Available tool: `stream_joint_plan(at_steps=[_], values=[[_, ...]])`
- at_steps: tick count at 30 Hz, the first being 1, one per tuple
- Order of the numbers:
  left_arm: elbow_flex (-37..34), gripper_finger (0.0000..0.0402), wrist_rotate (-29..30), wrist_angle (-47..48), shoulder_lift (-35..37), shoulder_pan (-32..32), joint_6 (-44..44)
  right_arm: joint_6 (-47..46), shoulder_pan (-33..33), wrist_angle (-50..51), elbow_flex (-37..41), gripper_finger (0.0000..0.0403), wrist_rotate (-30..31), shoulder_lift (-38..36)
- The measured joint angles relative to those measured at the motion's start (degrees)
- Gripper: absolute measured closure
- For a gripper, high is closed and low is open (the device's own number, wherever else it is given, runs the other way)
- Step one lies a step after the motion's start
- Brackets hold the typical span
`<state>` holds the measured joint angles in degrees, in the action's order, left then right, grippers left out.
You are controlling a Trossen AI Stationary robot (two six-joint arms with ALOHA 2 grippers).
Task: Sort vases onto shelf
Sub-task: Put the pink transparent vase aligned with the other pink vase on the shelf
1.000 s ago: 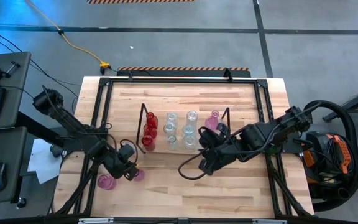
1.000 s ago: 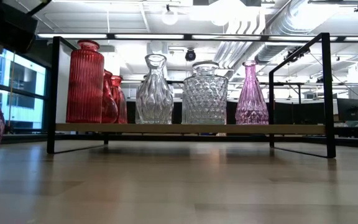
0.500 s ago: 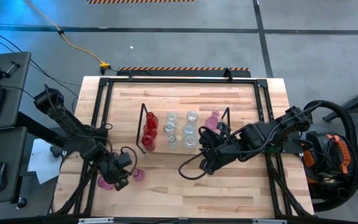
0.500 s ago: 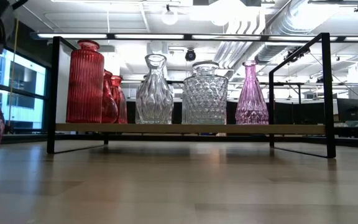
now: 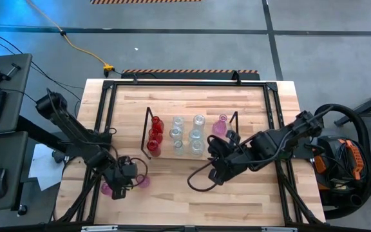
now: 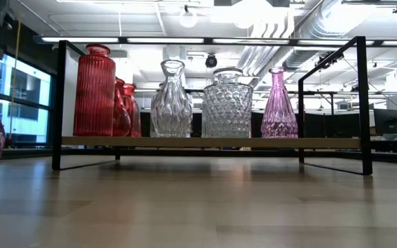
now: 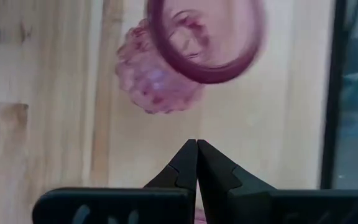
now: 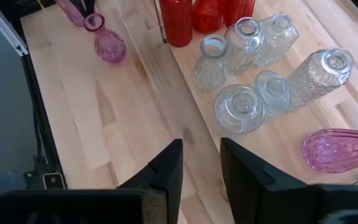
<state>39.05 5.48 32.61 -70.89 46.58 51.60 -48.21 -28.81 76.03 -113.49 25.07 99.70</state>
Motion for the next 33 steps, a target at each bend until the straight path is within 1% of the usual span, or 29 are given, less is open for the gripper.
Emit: stream_joint_plan(at_steps=[3, 8, 11, 15, 19, 23, 28, 30, 33], values=[[0.0, 0.0401, 0.1, -0.3, -2.7, -0.6, -0.8, -0.9, -0.8, 0.0, 0.0, 0.0313, 1.3, 0.0], [0.0, 0.0401, -0.3, -3.4, -8.0, -1.3, 0.0, -1.4, -2.8, -0.5, 0.0, 0.0313, 5.0, 0.0], [0.0, 0.0401, -0.3, -5.5, -10.2, -1.8, 0.1, -1.9, -3.3, -0.5, 0.0, 0.0313, 4.9, 0.0], [0.0, 0.0401, -0.3, -10.0, -11.7, -3.2, -2.0, -1.9, -3.6, -0.5, 0.0, 0.0313, 4.6, 0.0], [0.0, 0.0401, -0.4, -14.1, -12.3, -5.5, -4.1, -1.9, -3.6, -0.5, 0.0, 0.0313, 4.2, 0.0], [0.0, 0.0401, -0.4, -16.2, -12.3, -8.1, -6.8, -1.9, -3.6, -0.5, 0.0, 0.0313, 3.4, 0.0], [0.0, 0.0401, -1.9, -15.8, -12.3, -10.5, -9.7, -1.9, -3.6, -0.4, 0.0, 0.0313, 2.6, 0.0], [0.0, 0.0401, -3.3, -14.3, -12.3, -11.0, -10.4, -1.9, -3.6, -0.4, 0.0, 0.0313, 1.9, 0.0], [0.0, 0.0401, -3.3, -11.0, -12.3, -11.0, -10.6, -1.8, -3.6, -0.4, 0.0, 0.0313, 1.3, 0.0]])
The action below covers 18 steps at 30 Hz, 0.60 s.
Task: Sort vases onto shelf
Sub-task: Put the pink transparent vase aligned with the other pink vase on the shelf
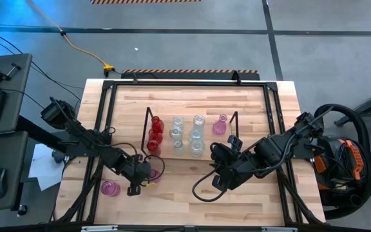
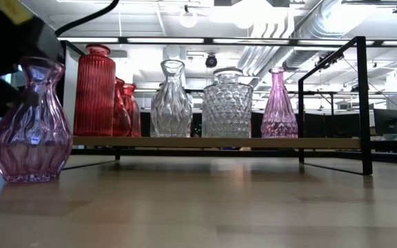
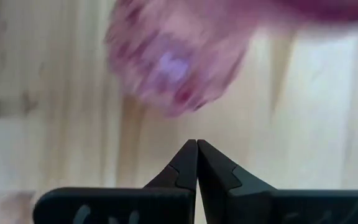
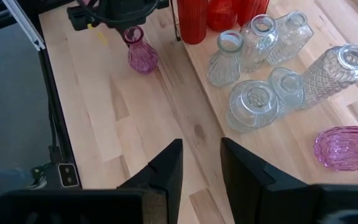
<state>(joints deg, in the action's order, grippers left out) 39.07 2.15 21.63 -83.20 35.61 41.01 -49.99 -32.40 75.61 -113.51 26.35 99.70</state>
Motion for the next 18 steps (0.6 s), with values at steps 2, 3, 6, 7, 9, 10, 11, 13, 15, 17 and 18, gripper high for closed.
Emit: stream_joint_plan(at_steps=[2, 3, 6, 7, 9, 10, 11, 13, 15, 17, 18], values=[[0.0, 0.0401, 0.3, 2.0, 0.0, 0.0, -0.8, 0.2, 0.0, 0.0, 0.0, 0.0313, 0.0, 0.0], [0.0, 0.0401, 0.7, 2.5, 0.0, 0.0, -1.2, 0.5, 0.0, 0.0, 0.0, 0.0313, 0.0, 0.0], [0.0, 0.0401, 1.3, 2.7, 0.0, 0.0, -3.6, 0.5, 0.0, 0.0, 0.0, 0.0313, 0.0, 0.0], [0.0, 0.0401, 1.6, 2.6, 0.0, -0.2, -4.5, 0.5, 0.0, 0.0, 0.0, 0.0313, 0.0, 0.0], [0.0, 0.0401, 2.7, 2.5, 0.0, -0.6, -5.2, 0.5, 0.0, 0.0, 0.0, 0.0313, 0.0, 0.0], [0.0, 0.0401, 3.1, 2.5, 0.0, -0.9, -5.3, 0.5, 0.0, 0.0, 0.0, 0.0313, 0.0, 0.0], [0.0, 0.0401, 3.3, 2.2, 0.0, -1.2, -5.3, 0.5, 0.0, 0.0, 0.0, 0.0313, 0.0, 0.0], [0.0, 0.0401, 3.6, 1.1, 0.0, -1.7, -5.9, 0.5, 0.0, 0.0, 0.0, 0.0313, 0.0, 0.0], [0.0, 0.0401, 3.5, 0.3, 0.0, -2.4, -6.7, 0.5, 0.0, -0.1, 0.0, 0.0313, 0.1, 0.0], [0.0, 0.0401, 3.3, -1.1, 0.0, -3.2, -6.9, 0.5, 0.0, -0.3, 0.0, 0.0313, 0.3, 0.0], [0.0, 0.0401, 3.2, -1.6, 0.0, -3.5, -7.0, 0.5, 0.0, -0.4, 0.0, 0.0313, 0.4, 0.0]])
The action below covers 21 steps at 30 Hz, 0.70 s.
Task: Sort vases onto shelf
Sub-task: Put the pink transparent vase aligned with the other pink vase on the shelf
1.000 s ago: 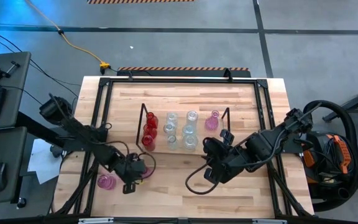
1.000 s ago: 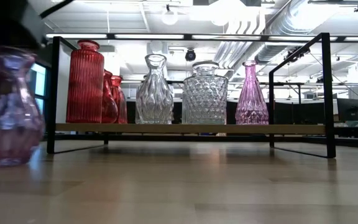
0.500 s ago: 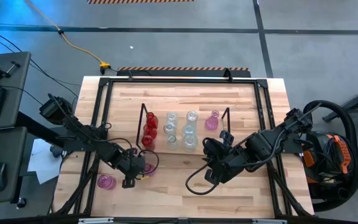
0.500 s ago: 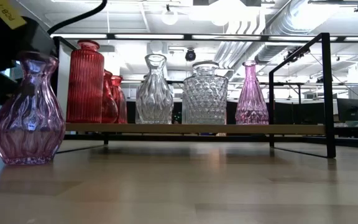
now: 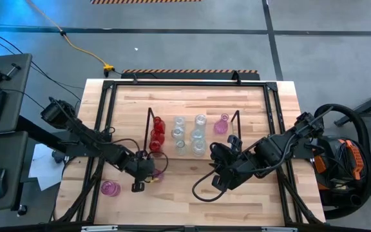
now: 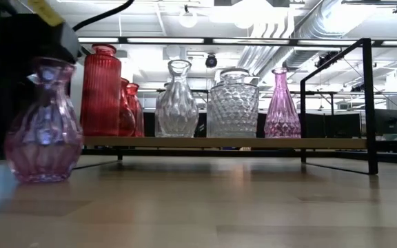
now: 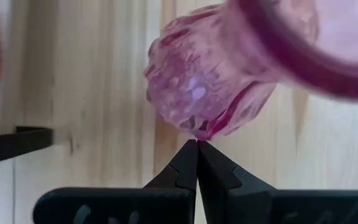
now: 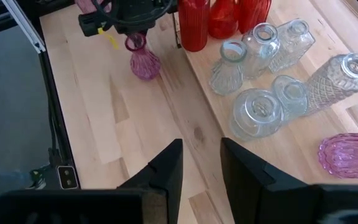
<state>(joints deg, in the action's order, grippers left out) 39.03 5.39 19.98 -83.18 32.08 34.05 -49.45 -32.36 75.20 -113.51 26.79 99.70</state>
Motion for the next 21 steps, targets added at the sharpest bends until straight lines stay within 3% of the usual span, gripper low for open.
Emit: stream_joint_plan(at_steps=[12, 17, 21], values=[[0.0, 0.0401, -2.2, -5.0, 0.0, -0.4, 2.6, 0.5, 0.1, 0.0, 0.0, 0.0313, 1.2, 0.0], [0.1, 0.0401, -7.1, -3.3, 0.0, 0.6, 9.6, 0.9, 0.2, 0.0, 0.0, 0.0313, 1.3, 0.0], [0.1, 0.0401, -5.1, -0.2, 0.2, 4.9, 13.9, 1.5, 0.2, 0.0, 0.0, 0.0313, 1.3, 0.0]])
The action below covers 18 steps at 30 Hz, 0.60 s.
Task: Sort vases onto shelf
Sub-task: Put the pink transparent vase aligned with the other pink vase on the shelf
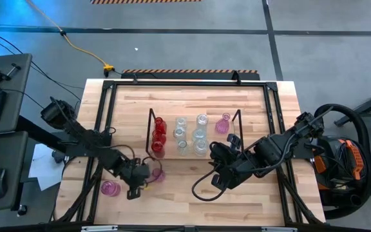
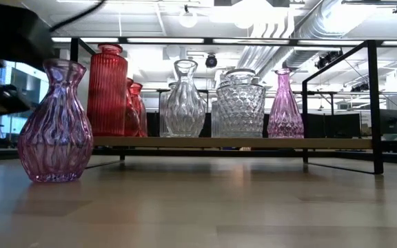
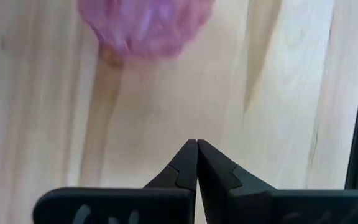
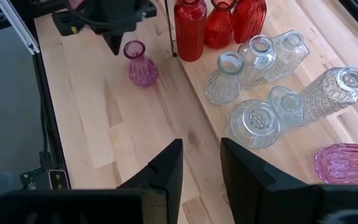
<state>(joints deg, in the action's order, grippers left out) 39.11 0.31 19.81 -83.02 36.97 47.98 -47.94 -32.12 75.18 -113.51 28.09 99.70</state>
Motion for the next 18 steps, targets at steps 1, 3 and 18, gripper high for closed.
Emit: stream_joint_plan(at_steps=[1, 3, 18], values=[[0.0, 0.0402, 0.6, 0.1, 0.1, 1.0, 0.8, 0.0, 0.0, 0.0, 0.0, 0.0313, 0.1, 0.0], [0.0, 0.0401, 1.7, -0.5, 0.2, 2.4, 1.8, 0.4, 0.0, 0.0, 0.0, 0.0313, 0.4, 0.0], [0.1, 0.0401, 14.3, -0.3, 0.2, 4.8, -3.0, 1.5, 0.3, -0.5, 0.0, 0.0313, 0.4, 0.0]])
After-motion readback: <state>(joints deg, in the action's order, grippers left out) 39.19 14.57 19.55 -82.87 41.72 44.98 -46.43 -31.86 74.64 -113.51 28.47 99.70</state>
